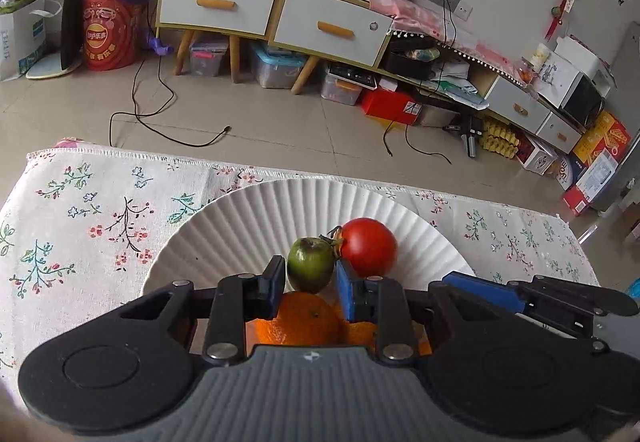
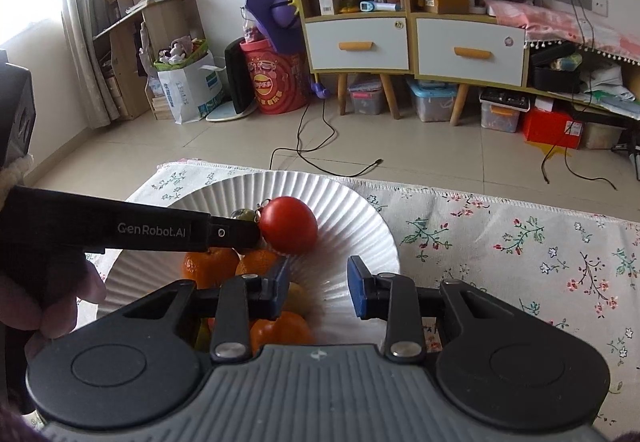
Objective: Organize fruits
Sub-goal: 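Carry the green fruit and red tomato into the white plate and open both tools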
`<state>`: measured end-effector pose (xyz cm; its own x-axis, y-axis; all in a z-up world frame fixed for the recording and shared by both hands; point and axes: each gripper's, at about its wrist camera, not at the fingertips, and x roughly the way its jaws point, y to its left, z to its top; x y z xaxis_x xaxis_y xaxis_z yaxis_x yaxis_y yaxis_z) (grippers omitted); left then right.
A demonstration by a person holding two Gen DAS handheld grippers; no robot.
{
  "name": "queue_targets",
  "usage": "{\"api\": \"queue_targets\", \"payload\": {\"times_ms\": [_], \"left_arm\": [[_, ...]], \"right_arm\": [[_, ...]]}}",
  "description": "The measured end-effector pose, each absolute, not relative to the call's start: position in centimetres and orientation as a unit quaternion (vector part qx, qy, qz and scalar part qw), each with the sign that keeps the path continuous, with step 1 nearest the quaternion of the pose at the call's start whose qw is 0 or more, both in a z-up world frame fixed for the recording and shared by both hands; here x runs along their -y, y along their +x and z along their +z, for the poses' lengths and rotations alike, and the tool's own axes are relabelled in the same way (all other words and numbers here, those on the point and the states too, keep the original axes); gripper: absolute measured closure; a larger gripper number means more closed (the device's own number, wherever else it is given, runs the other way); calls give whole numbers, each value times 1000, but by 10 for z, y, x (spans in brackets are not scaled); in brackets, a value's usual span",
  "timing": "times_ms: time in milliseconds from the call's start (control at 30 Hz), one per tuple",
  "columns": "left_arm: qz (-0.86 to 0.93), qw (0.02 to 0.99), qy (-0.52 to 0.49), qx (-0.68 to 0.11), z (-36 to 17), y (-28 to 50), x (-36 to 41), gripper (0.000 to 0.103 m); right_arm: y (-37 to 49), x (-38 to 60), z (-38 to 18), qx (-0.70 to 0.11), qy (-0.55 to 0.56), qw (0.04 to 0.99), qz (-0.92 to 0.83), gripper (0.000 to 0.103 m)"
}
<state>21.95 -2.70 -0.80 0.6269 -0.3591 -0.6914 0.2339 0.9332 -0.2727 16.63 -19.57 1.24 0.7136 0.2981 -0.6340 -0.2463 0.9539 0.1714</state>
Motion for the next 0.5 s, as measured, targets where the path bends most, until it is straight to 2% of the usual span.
{"api": "queue_targets", "payload": {"times_ms": [67, 233, 367, 500], "left_arm": [[-165, 900, -77, -397, -8, 220, 27, 77], [-162, 907, -65, -384, -1, 214, 27, 63], [-157, 908, -67, -382, 5, 206, 22, 55], [-143, 912, -52, -381, 13, 192, 19, 47]], "right_arm": [[165, 196, 14, -349, 37, 925, 145, 74], [163, 199, 23, -347, 40, 927, 137, 72], [158, 203, 29, -357, 40, 925, 128, 71], [151, 206, 39, -357, 45, 926, 115, 61]]}}
